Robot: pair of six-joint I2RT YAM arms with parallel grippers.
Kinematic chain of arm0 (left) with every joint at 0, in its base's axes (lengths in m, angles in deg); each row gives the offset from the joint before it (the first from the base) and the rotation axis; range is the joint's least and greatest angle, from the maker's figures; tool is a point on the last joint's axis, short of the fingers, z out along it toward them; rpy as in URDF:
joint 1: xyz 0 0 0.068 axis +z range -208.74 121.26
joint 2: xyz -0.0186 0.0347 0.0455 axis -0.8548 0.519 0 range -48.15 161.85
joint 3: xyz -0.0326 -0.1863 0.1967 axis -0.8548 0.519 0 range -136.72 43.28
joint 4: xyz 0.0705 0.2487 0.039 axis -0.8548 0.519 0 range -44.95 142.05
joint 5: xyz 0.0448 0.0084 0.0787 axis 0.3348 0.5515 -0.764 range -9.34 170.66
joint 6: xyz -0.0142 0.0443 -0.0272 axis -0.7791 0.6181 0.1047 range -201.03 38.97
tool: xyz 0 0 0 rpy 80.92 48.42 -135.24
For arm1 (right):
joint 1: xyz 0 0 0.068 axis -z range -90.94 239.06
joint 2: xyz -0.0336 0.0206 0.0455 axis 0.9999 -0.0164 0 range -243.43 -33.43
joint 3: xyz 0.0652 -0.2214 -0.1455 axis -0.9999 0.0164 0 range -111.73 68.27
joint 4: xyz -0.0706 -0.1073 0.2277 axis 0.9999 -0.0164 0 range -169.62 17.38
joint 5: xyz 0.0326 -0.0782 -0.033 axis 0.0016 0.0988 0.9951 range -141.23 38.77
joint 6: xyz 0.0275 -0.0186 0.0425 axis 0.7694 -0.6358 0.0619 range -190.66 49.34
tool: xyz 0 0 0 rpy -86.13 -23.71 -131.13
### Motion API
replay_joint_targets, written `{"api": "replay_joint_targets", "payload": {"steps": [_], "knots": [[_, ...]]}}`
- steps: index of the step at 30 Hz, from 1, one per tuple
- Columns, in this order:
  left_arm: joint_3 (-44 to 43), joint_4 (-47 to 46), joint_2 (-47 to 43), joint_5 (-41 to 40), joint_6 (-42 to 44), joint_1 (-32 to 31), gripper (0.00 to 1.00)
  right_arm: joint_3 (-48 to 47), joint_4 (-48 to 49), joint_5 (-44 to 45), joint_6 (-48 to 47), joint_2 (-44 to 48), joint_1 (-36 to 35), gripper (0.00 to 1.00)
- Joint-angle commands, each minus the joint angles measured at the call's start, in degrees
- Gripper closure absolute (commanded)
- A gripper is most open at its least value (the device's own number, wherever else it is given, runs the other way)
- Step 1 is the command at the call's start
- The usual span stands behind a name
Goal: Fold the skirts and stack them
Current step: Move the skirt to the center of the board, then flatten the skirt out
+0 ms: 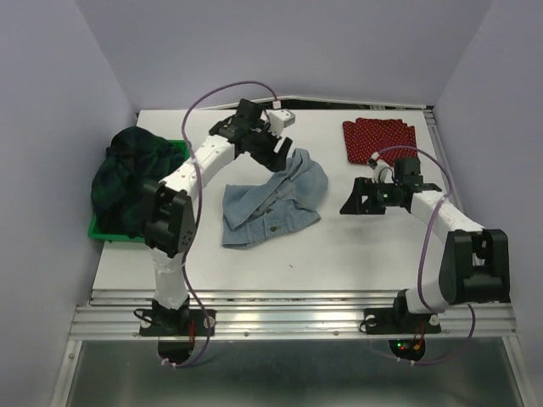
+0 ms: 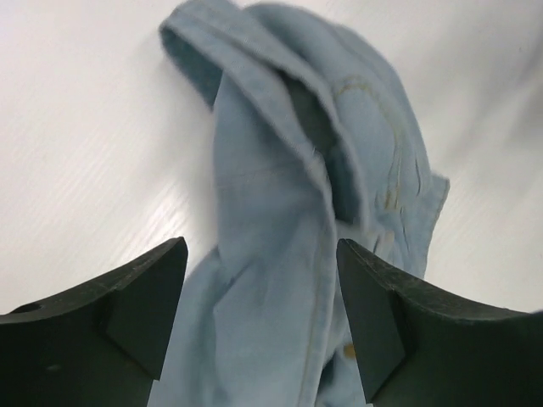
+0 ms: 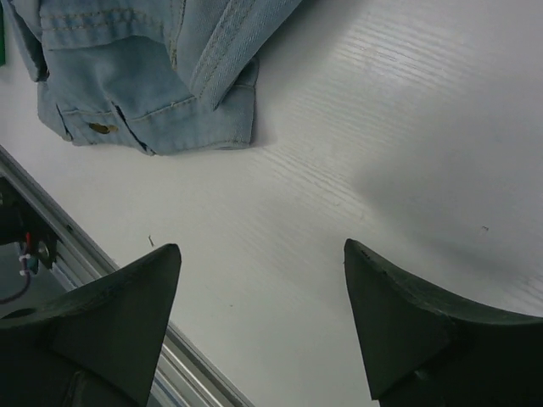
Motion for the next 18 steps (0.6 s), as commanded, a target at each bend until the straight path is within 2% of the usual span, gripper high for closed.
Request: {"api": "replay_joint_targets", "payload": {"steps": [1,6,8,9,11,12,18], "knots": [[7.4,2.5,-16.1,-0.3,3.9,6.6,0.17,1.7,12.4,-1.4,8.7,-2.6,-0.8,0.19],[27.9,4.7,-29.5,4.1,1.8,15.4,0.23,1.8,19.7,0.6,14.4,-8.9,-4.6,0.24],[33.6,4.4,-31.9,7.8,0.4,20.3,0.26,1.6,22.2,1.1,15.0,-11.8,-6.3,0.25],[38.3,4.3,-33.3,8.9,0.0,21.4,0.28,1.5,22.7,1.4,15.5,-12.8,-7.9,0.27],[41.8,3.5,-34.1,10.6,-1.6,23.7,0.29,1.4,24.1,1.8,15.9,-15.5,-9.2,0.27],[45.2,1.2,-34.5,11.3,-2.7,24.0,0.33,1.4,24.2,1.9,16.5,-16.4,-9.7,0.27],[46.2,1.0,-28.6,17.0,-5.5,25.0,0.32,1.2,26.5,0.6,20.1,-21.9,-11.0,0.31]]}}
